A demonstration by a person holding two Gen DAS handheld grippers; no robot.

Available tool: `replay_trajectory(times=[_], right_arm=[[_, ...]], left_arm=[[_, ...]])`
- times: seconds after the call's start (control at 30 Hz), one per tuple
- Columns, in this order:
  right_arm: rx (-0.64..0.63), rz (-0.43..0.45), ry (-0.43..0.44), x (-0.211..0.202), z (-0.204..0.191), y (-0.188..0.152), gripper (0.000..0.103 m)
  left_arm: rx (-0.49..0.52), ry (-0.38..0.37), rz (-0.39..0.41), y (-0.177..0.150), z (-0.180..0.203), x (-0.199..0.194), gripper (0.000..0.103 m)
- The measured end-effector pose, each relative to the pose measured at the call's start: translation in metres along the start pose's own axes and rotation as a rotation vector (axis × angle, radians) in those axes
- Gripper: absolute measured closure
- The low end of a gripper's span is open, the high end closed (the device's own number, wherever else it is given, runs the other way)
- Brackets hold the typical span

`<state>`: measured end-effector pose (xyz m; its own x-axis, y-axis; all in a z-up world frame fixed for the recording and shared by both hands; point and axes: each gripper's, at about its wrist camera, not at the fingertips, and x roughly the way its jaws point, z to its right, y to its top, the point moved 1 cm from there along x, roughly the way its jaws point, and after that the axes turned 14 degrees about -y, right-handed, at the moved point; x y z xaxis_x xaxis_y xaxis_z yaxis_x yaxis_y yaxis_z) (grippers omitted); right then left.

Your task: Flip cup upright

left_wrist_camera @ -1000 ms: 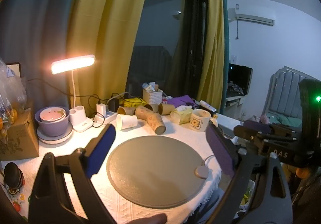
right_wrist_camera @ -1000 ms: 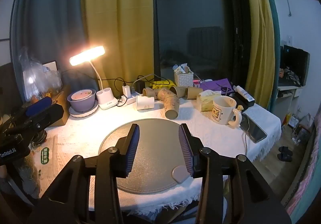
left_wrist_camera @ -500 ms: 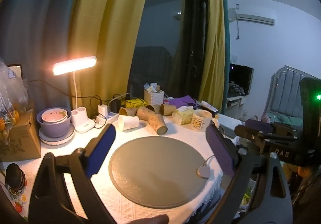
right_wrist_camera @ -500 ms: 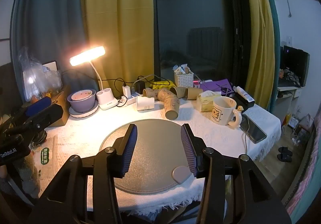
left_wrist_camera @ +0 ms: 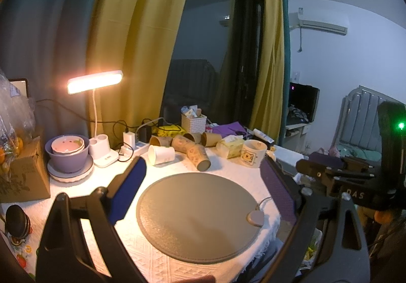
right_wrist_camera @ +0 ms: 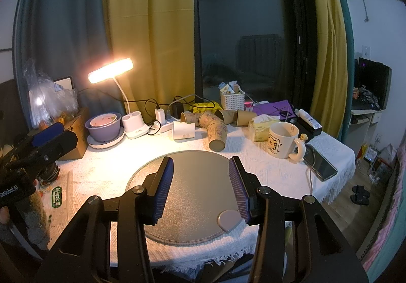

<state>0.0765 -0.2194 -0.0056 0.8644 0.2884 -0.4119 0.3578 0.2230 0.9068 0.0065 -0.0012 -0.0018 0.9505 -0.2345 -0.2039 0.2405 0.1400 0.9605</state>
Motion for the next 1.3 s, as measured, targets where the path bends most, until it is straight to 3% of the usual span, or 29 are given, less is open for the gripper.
replay_trajectory(times=[1.3], right_arm=[[-0.002,0.002,-0.001,-0.0004,-0.0016,-0.0004,0.055]], left_arm=[[0.0,-0.004,0.006,0.0006,-0.0007,-0.0025,0.011]])
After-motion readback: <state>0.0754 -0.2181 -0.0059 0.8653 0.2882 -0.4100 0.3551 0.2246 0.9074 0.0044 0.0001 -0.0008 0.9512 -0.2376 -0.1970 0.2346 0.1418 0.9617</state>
